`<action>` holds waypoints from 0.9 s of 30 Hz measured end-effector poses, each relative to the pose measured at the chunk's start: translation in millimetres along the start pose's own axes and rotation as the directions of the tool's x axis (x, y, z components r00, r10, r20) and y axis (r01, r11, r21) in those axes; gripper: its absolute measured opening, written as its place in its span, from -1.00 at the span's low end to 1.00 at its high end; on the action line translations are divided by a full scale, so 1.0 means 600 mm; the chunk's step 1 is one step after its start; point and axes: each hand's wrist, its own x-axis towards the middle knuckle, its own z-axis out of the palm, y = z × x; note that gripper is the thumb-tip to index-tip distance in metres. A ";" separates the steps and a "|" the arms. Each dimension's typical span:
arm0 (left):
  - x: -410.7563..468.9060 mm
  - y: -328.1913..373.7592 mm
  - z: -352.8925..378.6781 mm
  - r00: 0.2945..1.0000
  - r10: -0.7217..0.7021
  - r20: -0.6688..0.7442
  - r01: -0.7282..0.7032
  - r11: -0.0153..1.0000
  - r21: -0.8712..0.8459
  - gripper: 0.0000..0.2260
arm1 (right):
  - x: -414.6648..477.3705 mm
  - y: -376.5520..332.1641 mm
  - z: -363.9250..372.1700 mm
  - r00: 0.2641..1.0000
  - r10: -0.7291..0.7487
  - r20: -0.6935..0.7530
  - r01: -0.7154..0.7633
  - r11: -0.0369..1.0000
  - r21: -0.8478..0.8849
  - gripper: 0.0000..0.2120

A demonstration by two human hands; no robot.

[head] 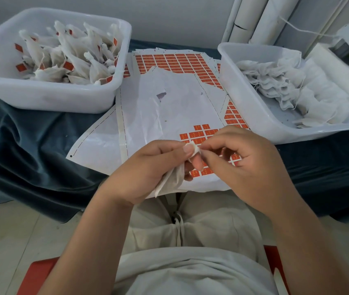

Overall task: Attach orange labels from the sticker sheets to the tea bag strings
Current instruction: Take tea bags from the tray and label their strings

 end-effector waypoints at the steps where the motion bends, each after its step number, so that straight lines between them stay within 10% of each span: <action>1: 0.000 0.002 -0.001 1.000 -0.010 -0.022 0.010 0.999 0.034 -0.70 | -0.001 -0.002 -0.002 1.000 -0.025 0.008 0.025 0.999 -0.031 -0.82; 9: -0.001 0.002 -0.004 0.995 -0.058 -0.082 0.075 0.972 0.222 -0.68 | -0.001 0.011 -0.006 0.989 -0.135 0.061 0.145 0.965 -0.217 -0.85; 14: 0.002 -0.006 -0.010 0.993 -0.107 -0.043 0.110 0.990 0.089 -0.69 | 0.005 0.028 0.005 0.994 0.089 0.071 -0.100 0.979 0.178 -0.85; 21: 0.007 -0.023 -0.013 0.981 -0.137 0.134 0.163 0.965 -0.206 -0.74 | 0.009 0.041 0.017 0.831 0.227 0.508 -0.551 0.461 0.696 -0.77; 27: 0.007 -0.028 -0.012 0.969 -0.126 0.213 0.177 0.954 -0.241 -0.69 | 0.005 0.041 -0.007 0.822 0.172 0.542 -0.517 0.622 0.588 -0.76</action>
